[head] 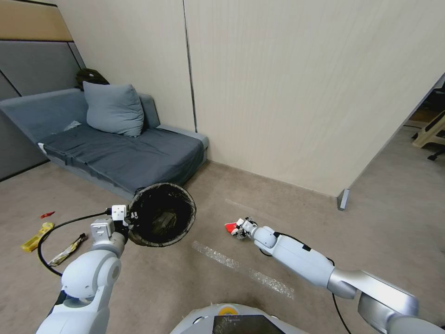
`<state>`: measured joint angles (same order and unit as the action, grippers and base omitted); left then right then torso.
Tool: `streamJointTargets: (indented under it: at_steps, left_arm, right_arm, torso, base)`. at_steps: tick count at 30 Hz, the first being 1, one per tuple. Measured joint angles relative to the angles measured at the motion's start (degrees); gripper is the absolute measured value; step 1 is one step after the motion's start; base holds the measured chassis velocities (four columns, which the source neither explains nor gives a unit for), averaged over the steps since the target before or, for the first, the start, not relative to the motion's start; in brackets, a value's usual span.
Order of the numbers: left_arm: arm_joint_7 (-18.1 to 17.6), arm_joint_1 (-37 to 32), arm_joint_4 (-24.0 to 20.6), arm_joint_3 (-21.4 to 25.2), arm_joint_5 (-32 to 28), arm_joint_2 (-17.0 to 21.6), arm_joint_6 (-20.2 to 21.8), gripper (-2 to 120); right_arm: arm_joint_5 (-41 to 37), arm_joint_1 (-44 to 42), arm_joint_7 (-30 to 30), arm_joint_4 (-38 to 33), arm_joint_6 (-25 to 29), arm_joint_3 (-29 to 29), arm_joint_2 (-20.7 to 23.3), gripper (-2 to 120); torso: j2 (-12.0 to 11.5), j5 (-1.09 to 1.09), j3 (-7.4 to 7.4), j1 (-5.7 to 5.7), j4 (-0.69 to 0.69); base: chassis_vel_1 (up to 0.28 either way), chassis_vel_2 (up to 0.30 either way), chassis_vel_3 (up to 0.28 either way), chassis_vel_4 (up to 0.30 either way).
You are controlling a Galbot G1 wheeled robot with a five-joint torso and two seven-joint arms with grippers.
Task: Pick up the trash bin, then pick up the garbage from the floor and place it into the trash bin.
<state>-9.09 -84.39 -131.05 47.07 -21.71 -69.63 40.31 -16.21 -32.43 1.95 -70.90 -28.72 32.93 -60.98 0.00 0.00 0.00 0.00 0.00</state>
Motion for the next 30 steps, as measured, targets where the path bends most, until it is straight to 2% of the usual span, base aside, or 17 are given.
streamJointTargets:
  at_steps: [18, 22, 23, 25, 27, 30]
  left_arm:
    - [0.2, 0.1, 0.6, 0.3, -0.1, -0.1, -0.3, 1]
    - [0.2, 0.1, 0.6, 0.7, -0.2, 0.2, -0.3, 1]
    - [0.2, 0.1, 0.6, 0.7, -0.2, 0.2, -0.3, 1]
    - [0.2, 0.1, 0.7, 0.7, -0.2, 0.1, -0.4, 1]
    - [0.2, 0.1, 0.7, 0.7, -0.3, 0.1, -0.4, 1]
    - [0.3, 0.1, 0.7, 0.8, -0.3, 0.0, -0.4, 1]
  right_arm:
    - [2.5, -0.1, -1.1, 6.0, 1.5, 0.1, -3.2, 98]
    - [3.1, -0.2, -1.5, 6.9, 1.6, -0.1, -3.5, 80]
    - [3.1, -0.2, -1.5, 6.9, 1.6, -0.1, -3.5, 80]
    - [3.2, -0.2, -1.7, 7.0, 1.8, -0.1, -3.4, 69]
    - [3.3, -0.1, -1.7, 7.0, 1.8, -0.1, -3.3, 66]
    - [3.4, -0.1, -1.8, 7.0, 1.8, -0.2, -2.9, 51]
  torso:
    - [0.0, 0.00, 0.00, 0.00, 0.00]
    - [0.0, 0.00, 0.00, 0.00, 0.00]
    - [0.0, 0.00, 0.00, 0.00, 0.00]
    - [0.0, 0.00, 0.00, 0.00, 0.00]
    - [0.0, 0.00, 0.00, 0.00, 0.00]
    - [0.0, 0.00, 0.00, 0.00, 0.00]
  base:
    - [0.000, 0.000, 0.000, 0.000]
    - [0.000, 0.000, 0.000, 0.000]
    - [0.000, 0.000, 0.000, 0.000]
    - [0.000, 0.000, 0.000, 0.000]
    - [0.000, 0.000, 0.000, 0.000]
    - [0.000, 0.000, 0.000, 0.000]
